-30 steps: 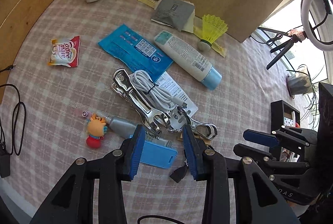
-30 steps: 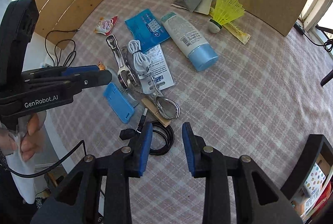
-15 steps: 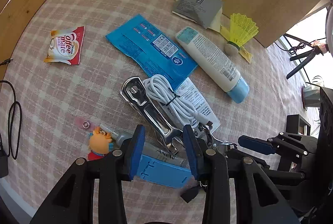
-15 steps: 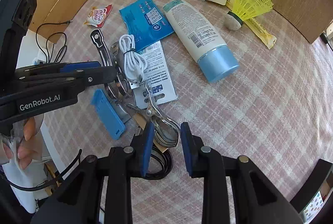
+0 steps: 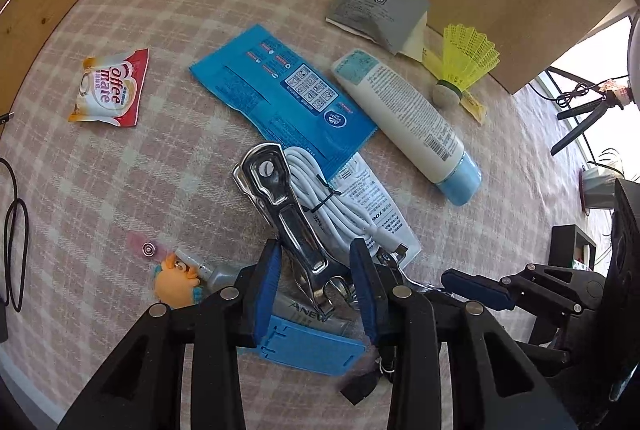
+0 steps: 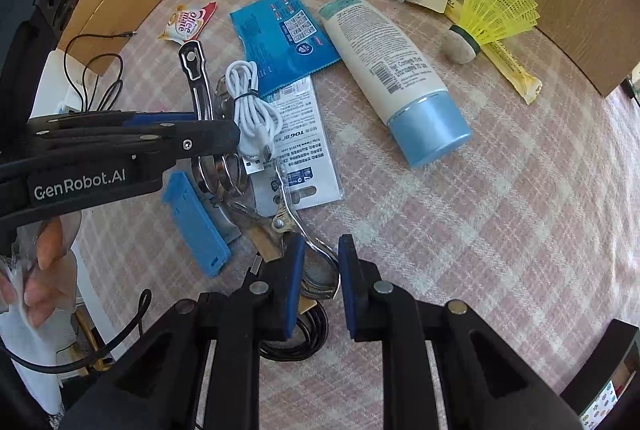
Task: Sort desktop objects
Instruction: 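Grasp the metal clip with the left gripper while the right gripper grasps another clip, then carry both metal clips to the black tray and release them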
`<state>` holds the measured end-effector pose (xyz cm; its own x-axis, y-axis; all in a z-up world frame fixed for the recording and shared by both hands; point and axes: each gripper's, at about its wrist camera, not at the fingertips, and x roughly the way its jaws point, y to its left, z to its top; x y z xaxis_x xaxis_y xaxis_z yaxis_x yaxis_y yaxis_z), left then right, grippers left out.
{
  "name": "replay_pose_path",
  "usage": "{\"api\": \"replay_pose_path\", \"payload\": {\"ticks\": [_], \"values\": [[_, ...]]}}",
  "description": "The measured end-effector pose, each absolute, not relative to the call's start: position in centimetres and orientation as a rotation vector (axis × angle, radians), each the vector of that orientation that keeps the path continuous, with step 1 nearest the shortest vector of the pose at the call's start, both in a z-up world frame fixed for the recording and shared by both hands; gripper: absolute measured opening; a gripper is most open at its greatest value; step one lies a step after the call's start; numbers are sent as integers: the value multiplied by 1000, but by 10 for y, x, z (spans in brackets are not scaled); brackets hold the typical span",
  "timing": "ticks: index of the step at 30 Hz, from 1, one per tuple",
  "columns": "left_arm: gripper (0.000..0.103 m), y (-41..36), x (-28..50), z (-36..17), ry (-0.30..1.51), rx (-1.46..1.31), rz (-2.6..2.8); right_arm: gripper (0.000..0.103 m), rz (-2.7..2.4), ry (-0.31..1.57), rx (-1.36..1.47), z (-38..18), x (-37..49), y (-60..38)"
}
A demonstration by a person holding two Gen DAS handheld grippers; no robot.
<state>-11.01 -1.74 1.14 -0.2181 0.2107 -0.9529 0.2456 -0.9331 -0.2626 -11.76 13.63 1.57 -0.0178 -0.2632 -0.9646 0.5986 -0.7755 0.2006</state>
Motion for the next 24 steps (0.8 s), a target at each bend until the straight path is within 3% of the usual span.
{"api": "replay_pose_path", "payload": {"ticks": [6, 9, 14, 24], "values": [[24, -17, -113, 12, 525, 1949, -2384, 18, -1855, 457, 1644, 15, -115, 125], [18, -20, -111, 13, 528, 1941, -2389, 12, -1844, 362, 1670, 16, -121, 131], [17, -22, -106, 14, 531, 1937, -2401, 4, -1845, 232, 1712, 14, -130, 149], [15, -19, -92, 26, 520, 1930, -2443, 4, -1900, 115, 1678, 33, -126, 175]]}}
